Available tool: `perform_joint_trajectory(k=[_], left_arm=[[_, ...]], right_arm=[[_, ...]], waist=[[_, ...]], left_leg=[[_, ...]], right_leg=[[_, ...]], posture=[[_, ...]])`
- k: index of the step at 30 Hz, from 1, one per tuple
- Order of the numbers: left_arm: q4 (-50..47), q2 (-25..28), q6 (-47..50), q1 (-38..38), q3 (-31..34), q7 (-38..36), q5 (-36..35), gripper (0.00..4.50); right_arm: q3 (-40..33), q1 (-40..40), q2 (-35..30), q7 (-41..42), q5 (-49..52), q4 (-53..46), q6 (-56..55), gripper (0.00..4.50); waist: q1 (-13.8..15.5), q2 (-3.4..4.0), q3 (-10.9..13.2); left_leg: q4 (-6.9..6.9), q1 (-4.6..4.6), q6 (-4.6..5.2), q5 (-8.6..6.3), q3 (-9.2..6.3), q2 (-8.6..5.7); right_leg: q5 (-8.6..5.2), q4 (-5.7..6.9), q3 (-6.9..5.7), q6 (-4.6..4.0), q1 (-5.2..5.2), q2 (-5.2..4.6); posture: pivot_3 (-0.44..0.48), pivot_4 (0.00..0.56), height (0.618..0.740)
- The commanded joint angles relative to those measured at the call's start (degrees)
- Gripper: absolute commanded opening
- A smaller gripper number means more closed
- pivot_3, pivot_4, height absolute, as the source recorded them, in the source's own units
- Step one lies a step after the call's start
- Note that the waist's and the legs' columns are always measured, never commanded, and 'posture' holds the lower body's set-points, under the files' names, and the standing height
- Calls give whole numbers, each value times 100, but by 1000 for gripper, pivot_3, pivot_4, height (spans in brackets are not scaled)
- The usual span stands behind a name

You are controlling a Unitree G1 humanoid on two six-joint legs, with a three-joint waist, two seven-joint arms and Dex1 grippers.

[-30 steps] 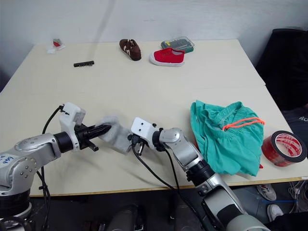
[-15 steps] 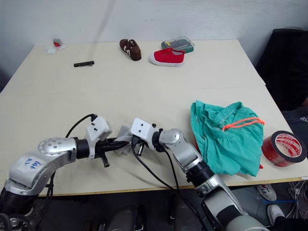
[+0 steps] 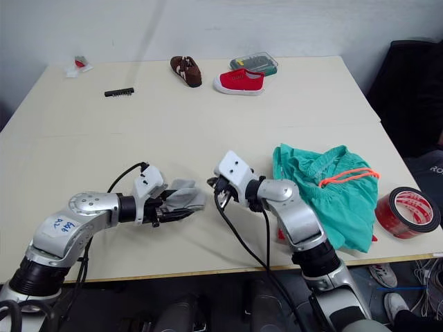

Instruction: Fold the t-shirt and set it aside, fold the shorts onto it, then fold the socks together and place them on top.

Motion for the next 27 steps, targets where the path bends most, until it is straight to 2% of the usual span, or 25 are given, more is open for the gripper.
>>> perform_joint_trajectory(k=[1,6,10,16,20,24,27], left_arm=[[48,-50,378,-50,290,-192,-440,3961],[-142,99,662,88,580,-320,-714,3961],[-299,192,785,263,907,-282,-909,3961],[-555,369,1047,514,1576,-391,-1435,3961],[-365,578,1308,504,2102,-473,-1843,3961],[136,594,1221,221,2220,-263,-1705,3961],[625,436,739,-259,1788,-125,-1236,3348]], right_arm=[[142,-442,366,-108,201,-8,49,0],[435,-861,732,-225,76,774,-294,0],[769,-861,697,-120,-94,1302,-545,0],[989,-477,227,307,-7,932,-410,0],[987,-298,3,512,48,713,-523,0],[945,-236,-52,591,82,675,-670,0],[924,-213,-43,620,73,722,-832,0]], waist=[[8,1,0],[16,0,0],[9,0,0],[9,0,0],[9,1,1],[15,1,1],[30,0,1]], left_leg=[[0,-1,-3,2,0,2],[0,-7,-2,2,-4,-2],[0,-10,1,1,-3,-3],[-1,-14,2,0,-3,0],[-1,-10,0,0,-3,2],[-1,-5,-5,-1,-4,2],[-1,-5,-6,0,-5,0]], right_leg=[[-1,2,0,-1,-2,2],[-6,4,-5,-11,-2,1],[-6,10,-5,-10,-2,-1],[-6,4,-5,-10,-2,1],[-7,-5,-6,-11,-3,3],[-7,-3,-6,-12,-3,2],[-7,-2,-7,-12,-3,2]], posture=[[0,150,740],[0,150,740],[0,150,740],[0,150,740],[0,150,740],[0,150,740],[0,150,740]])
